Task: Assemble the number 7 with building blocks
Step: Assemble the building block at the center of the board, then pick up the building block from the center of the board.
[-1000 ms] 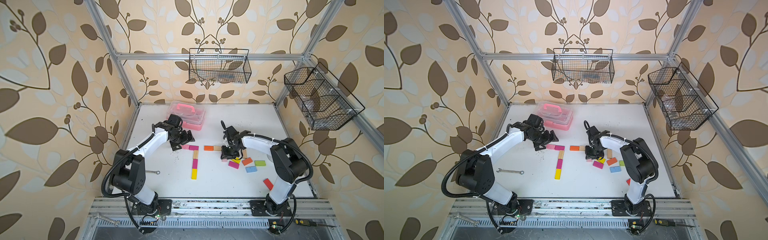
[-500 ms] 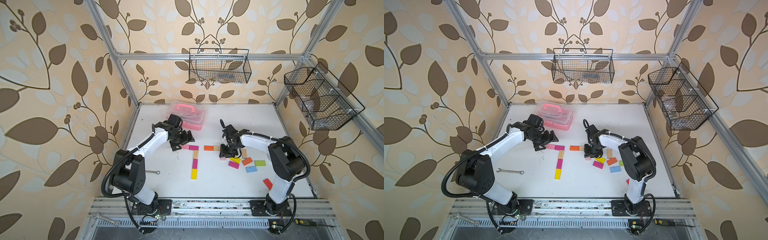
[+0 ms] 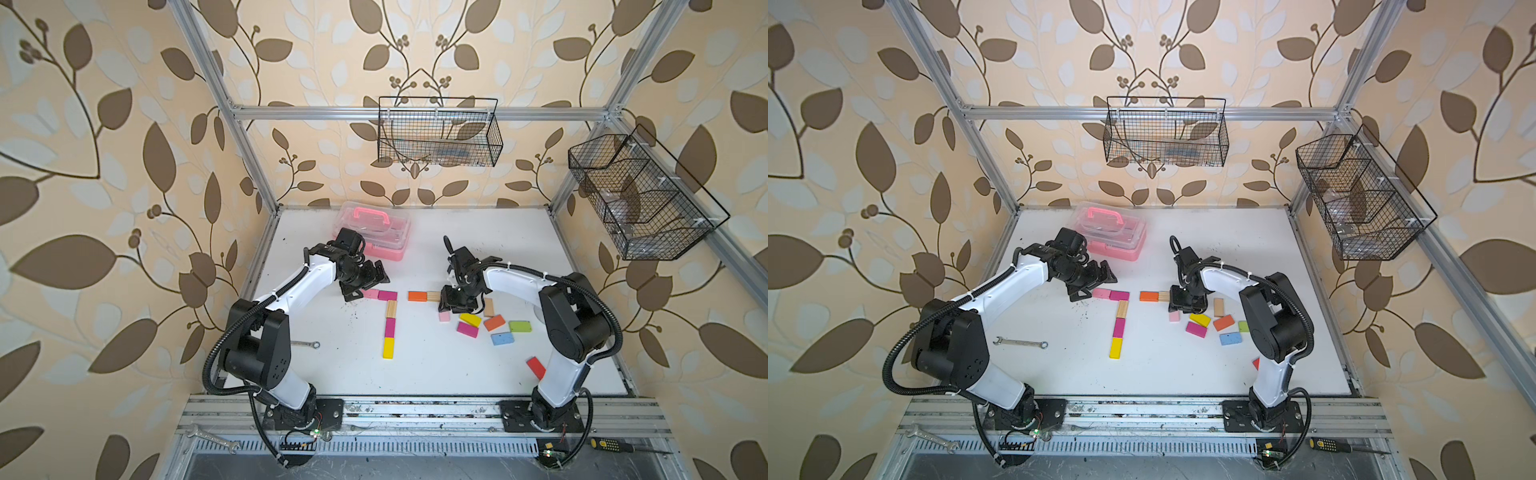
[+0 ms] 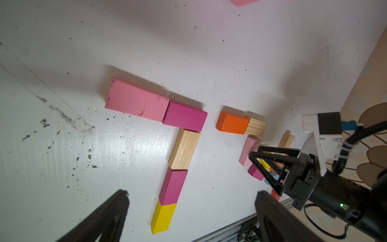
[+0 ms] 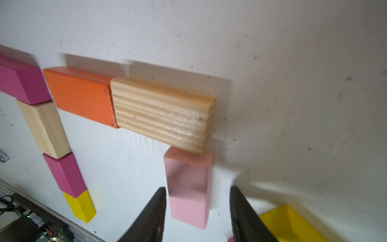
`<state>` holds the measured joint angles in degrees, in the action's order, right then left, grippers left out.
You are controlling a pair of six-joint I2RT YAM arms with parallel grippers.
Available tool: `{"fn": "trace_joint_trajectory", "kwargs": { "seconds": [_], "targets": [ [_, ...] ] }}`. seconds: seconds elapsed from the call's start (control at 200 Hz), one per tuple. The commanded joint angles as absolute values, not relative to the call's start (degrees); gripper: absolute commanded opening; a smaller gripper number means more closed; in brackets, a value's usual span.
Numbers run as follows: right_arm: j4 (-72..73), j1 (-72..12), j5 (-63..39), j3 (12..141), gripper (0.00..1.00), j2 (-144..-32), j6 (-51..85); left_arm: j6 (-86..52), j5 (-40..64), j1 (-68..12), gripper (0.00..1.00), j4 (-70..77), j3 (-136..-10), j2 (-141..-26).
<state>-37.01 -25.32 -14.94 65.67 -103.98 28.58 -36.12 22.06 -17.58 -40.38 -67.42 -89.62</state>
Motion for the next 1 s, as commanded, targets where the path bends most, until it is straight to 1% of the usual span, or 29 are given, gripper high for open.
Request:
{"fn": "trace_joint_trajectory", "kwargs": {
  "seconds": [0.0,0.095,0.335,0.455,0.78,1.0],
  "targets": [
    [-38.5,-23.3,-15.5,68.3,0.55,-99.5,29.3,-35.5,22.3,-17.7,0.97,-40.7,-69.5,-89.7],
    [-39.7,-20.8,-15.0,70.1,0.62,-97.6,29.7,-35.6,22.5,-17.7,0.97,-40.4,-69.9,-90.2],
    [-49.1,-12.4,-5.8,69.4,0.63,-97.0,27.7,-35.4,22.6,-17.7,0.97,-40.6,-70.6,-90.7],
    [-49.1,-9.4,-5.7,65.9,0.62,-96.0,26.5,-35.5,22.6,-17.7,0.97,-40.5,-70.3,-90.5],
    [-45.4,-9.5,-5.4,60.4,0.60,-98.1,25.5,-36.0,22.8,-17.7,0.97,-40.3,-70.8,-91.2],
    [-43.9,-9.8,-4.7,60.6,0.54,-100.1,25.1,-36.2,22.5,-17.7,0.97,-40.8,-70.9,-90.9]
  ]
}}
